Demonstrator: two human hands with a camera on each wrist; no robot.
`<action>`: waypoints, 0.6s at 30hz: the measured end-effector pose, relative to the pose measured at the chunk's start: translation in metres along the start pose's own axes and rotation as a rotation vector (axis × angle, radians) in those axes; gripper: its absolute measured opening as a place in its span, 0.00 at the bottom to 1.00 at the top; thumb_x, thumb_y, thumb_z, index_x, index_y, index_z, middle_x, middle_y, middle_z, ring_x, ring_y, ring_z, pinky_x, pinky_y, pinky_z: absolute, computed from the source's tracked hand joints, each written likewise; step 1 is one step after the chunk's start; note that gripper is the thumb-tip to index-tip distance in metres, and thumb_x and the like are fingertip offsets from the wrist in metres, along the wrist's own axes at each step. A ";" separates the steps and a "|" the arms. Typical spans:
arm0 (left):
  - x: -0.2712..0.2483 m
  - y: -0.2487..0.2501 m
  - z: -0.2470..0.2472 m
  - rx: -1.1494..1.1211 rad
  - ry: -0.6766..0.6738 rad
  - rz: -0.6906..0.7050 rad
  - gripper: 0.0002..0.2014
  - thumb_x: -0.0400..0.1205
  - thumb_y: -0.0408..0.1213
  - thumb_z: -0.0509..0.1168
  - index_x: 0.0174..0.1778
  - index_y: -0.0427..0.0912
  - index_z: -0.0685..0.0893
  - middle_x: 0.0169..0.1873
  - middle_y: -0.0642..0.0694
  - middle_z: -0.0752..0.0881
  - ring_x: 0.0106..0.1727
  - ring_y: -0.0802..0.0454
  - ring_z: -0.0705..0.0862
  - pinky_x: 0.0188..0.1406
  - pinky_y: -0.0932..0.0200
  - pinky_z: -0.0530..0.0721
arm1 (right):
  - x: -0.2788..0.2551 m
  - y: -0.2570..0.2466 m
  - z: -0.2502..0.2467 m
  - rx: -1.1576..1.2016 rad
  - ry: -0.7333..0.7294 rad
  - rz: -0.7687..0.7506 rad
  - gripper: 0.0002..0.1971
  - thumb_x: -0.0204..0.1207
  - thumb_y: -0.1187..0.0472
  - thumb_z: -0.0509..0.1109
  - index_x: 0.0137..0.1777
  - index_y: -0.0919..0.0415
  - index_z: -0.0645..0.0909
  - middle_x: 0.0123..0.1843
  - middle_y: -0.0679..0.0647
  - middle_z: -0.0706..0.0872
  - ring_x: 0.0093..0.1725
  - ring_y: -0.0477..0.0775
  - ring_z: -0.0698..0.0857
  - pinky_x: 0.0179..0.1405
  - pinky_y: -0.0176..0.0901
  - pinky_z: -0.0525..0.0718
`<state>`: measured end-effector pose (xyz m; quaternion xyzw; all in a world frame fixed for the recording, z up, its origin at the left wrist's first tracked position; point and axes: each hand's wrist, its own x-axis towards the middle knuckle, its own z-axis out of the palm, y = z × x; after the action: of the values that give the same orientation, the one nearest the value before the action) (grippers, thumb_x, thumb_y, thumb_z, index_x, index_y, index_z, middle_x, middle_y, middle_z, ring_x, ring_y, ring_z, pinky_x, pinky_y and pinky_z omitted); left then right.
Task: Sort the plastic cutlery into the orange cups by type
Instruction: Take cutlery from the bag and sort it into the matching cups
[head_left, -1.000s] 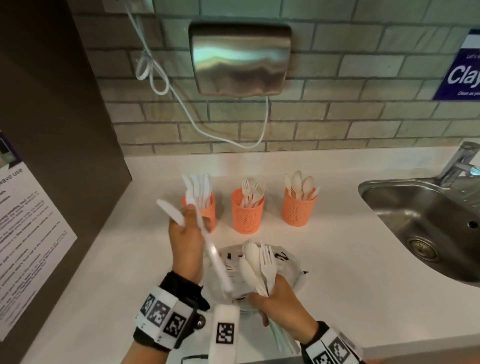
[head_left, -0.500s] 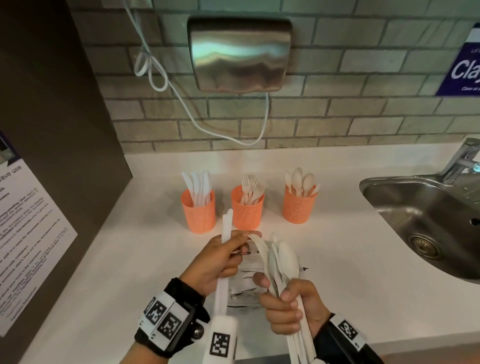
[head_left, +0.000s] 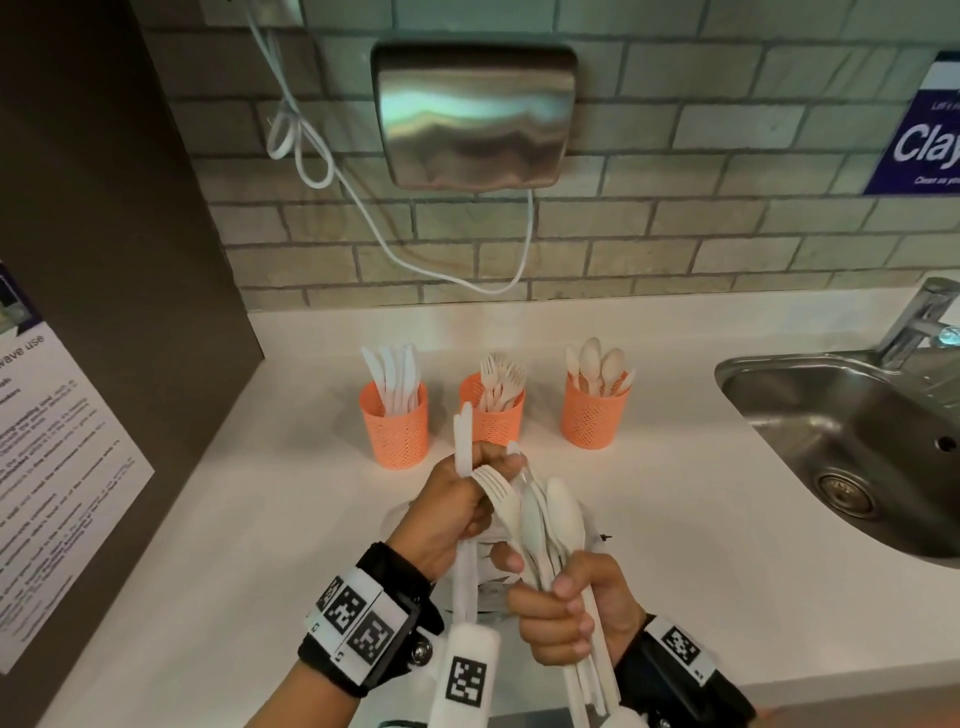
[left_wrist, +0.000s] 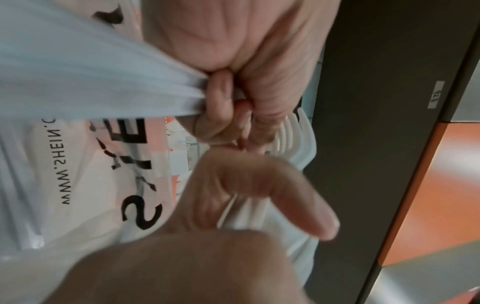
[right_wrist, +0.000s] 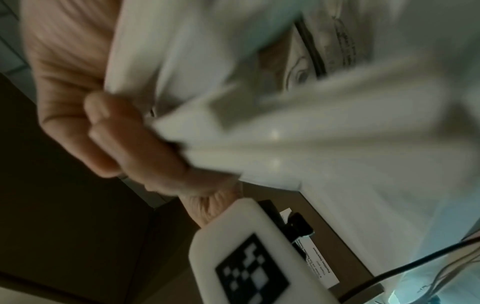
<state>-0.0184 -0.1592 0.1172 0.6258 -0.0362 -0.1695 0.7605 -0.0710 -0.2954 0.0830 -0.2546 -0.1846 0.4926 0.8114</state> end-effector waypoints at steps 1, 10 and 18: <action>0.002 0.001 0.000 -0.044 0.036 0.011 0.07 0.81 0.37 0.64 0.38 0.42 0.76 0.17 0.52 0.66 0.13 0.62 0.60 0.10 0.70 0.58 | -0.001 -0.001 0.000 0.010 -0.001 0.001 0.14 0.67 0.62 0.66 0.52 0.54 0.71 0.25 0.45 0.65 0.19 0.41 0.64 0.20 0.26 0.72; 0.004 -0.008 0.008 0.074 0.004 0.025 0.12 0.81 0.45 0.62 0.35 0.42 0.80 0.17 0.51 0.67 0.16 0.59 0.61 0.14 0.67 0.57 | -0.006 -0.004 -0.005 0.042 -0.031 -0.005 0.14 0.69 0.60 0.65 0.54 0.54 0.70 0.25 0.45 0.67 0.19 0.42 0.66 0.19 0.28 0.70; 0.010 -0.005 0.006 -0.075 -0.001 -0.007 0.15 0.82 0.49 0.58 0.41 0.42 0.81 0.22 0.44 0.77 0.12 0.56 0.71 0.10 0.69 0.64 | -0.007 -0.005 -0.007 -0.087 0.098 -0.040 0.12 0.72 0.60 0.66 0.56 0.50 0.77 0.25 0.42 0.77 0.20 0.35 0.74 0.18 0.25 0.74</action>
<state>-0.0122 -0.1690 0.1121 0.5970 -0.0280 -0.1737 0.7827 -0.0666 -0.3057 0.0800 -0.3098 -0.1706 0.4549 0.8173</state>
